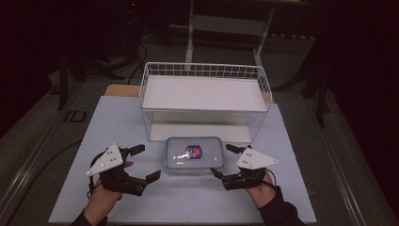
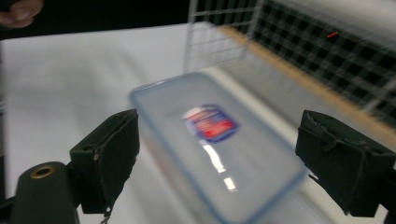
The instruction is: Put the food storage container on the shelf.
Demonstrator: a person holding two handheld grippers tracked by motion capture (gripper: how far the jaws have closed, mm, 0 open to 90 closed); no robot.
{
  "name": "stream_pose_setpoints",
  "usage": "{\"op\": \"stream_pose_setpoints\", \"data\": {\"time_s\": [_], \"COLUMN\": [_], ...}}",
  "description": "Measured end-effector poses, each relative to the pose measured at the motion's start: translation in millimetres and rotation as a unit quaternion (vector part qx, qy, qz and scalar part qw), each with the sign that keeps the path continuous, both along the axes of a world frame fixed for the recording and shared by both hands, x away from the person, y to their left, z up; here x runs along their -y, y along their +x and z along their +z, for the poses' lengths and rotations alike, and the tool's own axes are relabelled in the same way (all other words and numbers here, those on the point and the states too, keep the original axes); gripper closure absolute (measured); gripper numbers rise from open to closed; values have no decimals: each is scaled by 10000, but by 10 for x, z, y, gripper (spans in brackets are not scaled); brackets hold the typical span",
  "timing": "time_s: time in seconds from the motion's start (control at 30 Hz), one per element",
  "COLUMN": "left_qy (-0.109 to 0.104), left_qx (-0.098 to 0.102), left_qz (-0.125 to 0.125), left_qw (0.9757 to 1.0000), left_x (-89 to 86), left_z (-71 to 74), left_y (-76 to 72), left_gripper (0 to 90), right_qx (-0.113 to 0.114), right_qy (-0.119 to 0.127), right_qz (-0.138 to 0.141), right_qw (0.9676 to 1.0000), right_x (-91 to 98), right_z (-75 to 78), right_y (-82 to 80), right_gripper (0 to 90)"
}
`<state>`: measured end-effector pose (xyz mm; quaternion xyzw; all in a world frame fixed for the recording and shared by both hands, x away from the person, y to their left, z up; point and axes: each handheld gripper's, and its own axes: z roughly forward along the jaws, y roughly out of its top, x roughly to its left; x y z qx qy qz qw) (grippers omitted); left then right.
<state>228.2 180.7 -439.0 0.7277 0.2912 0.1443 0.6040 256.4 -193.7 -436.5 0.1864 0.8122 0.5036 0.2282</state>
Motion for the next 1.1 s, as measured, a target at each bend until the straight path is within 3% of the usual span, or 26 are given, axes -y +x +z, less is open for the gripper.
{"op": "stream_pose_setpoints", "data": {"time_s": [0.07, 0.2, 0.33, 0.37, 0.4, 0.47, 0.6, 0.8, 0.9, 0.93, 0.97, 1.0, 1.03, 1.07, 1.1], "left_qy": [3, -23, 114, 113, 97, 75, 174, 146, 60, 13, 13, -28, -28, -112, -92], "left_qx": [-65, -277, -492, -516, -651, -696, -889, -1409, -1764, -2035, -2035, -2317, -2317, -2593, -2746], "left_qz": [24, 80, 210, 214, 228, 251, 287, 210, 209, 267, 267, 284, 284, 318, 368], "left_qw": [10000, 9996, 9985, 9984, 9976, 9972, 9955, 9897, 9841, 9787, 9787, 9724, 9724, 9652, 9608], "left_x": [23, 59, 120, 127, 146, 154, 186, 215, 220, 207, 207, 190, 190, 171, 162], "left_z": [9, 21, 35, 39, 47, 49, 20, -139, -223, -285, -285, -350, -350, -411, -439], "left_y": [60, 191, 293, 309, 360, 390, 505, 705, 768, 819, 819, 875, 875, 926, 950], "left_gripper": [9, 9, 8, 8, 8, 7, 8, 8, 8, 8, 8, 8, 8, 8, 8], "right_qx": [179, 92, 57, 57, 41, -178, -404, -711, -824, -857, -857, -904, -909, -905, -871], "right_qy": [52, 275, 556, 556, 413, 546, 551, 539, 561, 576, 576, 620, 625, 605, 569], "right_qz": [-242, -351, -478, -478, -720, -668, -753, -734, -765, -776, -776, -737, -749, -810, -886], "right_qw": [9995, 9990, 9973, 9973, 9965, 9961, 9948, 9933, 9921, 9916, 9916, 9912, 9911, 9907, 9906], "right_x": [76, 201, 291, 291, 299, 318, 335, 331, 327, 324, 324, 319, 313, 301, 284], "right_z": [34, 57, 59, 59, 72, 72, 40, -50, -91, -107, -107, -125, -130, -136, -142], "right_y": [-6, 15, 29, 29, 37, 61, 102, 167, 182, 183, 183, 183, 183, 182, 180], "right_gripper": [135, 185, 186, 186, 183, 154, 138, 117, 117, 116, 116, 110, 105, 104, 105]}}
